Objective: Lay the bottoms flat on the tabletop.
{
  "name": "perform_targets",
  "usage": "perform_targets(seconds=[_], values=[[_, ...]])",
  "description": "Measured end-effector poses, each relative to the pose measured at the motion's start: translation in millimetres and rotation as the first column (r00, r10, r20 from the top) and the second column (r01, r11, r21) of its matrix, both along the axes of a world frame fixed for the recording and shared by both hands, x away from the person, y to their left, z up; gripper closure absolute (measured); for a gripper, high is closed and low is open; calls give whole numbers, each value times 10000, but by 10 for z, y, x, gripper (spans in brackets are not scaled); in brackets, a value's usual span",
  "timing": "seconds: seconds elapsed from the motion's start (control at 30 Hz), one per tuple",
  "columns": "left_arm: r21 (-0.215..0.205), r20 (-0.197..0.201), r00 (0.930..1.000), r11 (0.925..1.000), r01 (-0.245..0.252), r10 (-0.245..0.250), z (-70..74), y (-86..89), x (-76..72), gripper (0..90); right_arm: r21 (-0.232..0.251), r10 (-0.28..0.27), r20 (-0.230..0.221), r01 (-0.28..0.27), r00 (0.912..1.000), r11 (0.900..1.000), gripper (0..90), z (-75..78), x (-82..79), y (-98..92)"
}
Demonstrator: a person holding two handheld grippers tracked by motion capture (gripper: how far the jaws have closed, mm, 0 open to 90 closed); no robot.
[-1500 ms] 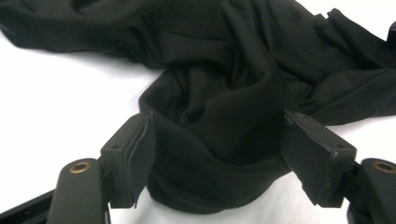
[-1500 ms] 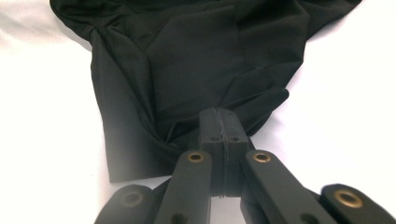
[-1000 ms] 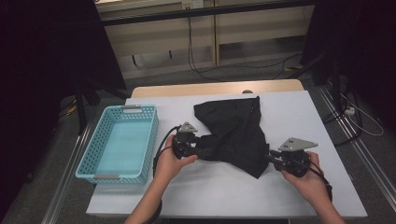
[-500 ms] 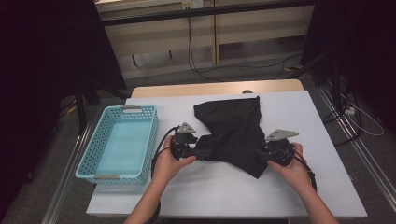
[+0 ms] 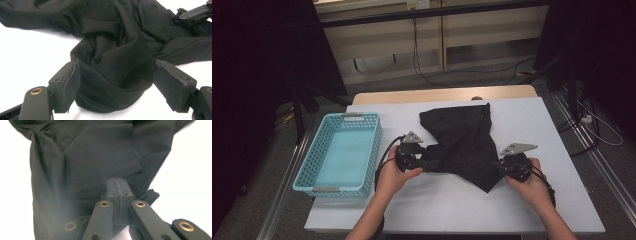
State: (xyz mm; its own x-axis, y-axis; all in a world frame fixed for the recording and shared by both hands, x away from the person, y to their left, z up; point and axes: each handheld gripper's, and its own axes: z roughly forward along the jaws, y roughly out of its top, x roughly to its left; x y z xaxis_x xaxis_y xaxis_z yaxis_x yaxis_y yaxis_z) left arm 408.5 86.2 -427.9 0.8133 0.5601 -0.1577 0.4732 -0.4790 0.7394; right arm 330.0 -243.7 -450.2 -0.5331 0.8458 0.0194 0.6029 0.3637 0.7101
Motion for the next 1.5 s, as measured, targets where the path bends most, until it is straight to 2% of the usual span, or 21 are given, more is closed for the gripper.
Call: perform_targets(seconds=[0.17,0.3,0.33,0.4,0.47,0.53,0.63,0.7,0.73,0.8,0.87,0.9,1.1,1.2,1.23,1.3,1.37,1.4,1.5], values=[[-27,20,9999,9999,99,-99,15,-42,5,230,26,-157,-65,157,9999,9999,900,29,-200,-148],[3,-2,9999,9999,149,-149,13,-72,17,228,199,-357,-314,363,9989,9991,889,55,-311,-223],[31,-9,9999,9999,153,-153,11,-83,17,227,175,-375,-329,381,9988,9991,846,65,-318,-224],[27,-22,9997,9997,242,-242,1,-105,18,227,97,-487,87,486,9988,9988,711,84,-313,-206],[39,-21,9997,9997,240,-240,-1,-113,17,226,111,-469,335,466,9983,9989,661,103,-291,-184],[26,-4,9997,9997,238,-238,3,-110,18,226,133,-732,519,726,9960,9973,571,109,-235,-168],[36,16,9998,9998,203,-203,5,-104,16,225,438,-818,559,794,9951,9959,549,65,-86,-140],[79,0,9997,9997,247,-247,4,-101,10,225,359,-864,350,851,9956,9957,554,6,13,-97],[72,19,9997,9997,235,-235,1,-99,8,225,92,-825,216,823,9964,9966,569,-33,55,-67],[163,55,9999,9998,148,-149,2,-88,4,223,54,-768,-21,768,9970,9970,640,-75,75,-41],[100,18,9999,9998,155,-155,-4,-68,8,223,111,-652,-74,653,9978,9978,768,-66,65,-46],[114,29,9999,9998,132,-133,-5,-60,10,223,92,-585,-128,586,9982,9982,863,-62,51,-50],[51,42,9999,9998,168,-168,16,-70,1,222,343,-398,-296,408,9988,9986,896,-7,-157,-115],[78,39,9998,9998,171,-171,23,-74,8,222,234,-307,-579,321,9978,9992,896,6,-297,-194],[38,43,9999,9999,146,-146,23,-78,9,222,208,-328,-725,344,9968,9992,896,8,-320,-217],[-25,44,9998,9998,179,-178,25,-89,13,222,269,-649,-719,669,9953,9974,889,25,-329,-241],[-12,12,9997,9997,240,-240,22,-97,16,222,38,-770,-609,774,9952,9970,814,46,-328,-225],[-7,-2,9997,9997,231,-231,21,-95,19,222,-139,-726,-347,721,9968,9973,744,58,-314,-211],[33,-10,9999,9999,164,-164,17,-78,32,222,-35,-831,214,832,9963,9965,596,83,-246,-192]])
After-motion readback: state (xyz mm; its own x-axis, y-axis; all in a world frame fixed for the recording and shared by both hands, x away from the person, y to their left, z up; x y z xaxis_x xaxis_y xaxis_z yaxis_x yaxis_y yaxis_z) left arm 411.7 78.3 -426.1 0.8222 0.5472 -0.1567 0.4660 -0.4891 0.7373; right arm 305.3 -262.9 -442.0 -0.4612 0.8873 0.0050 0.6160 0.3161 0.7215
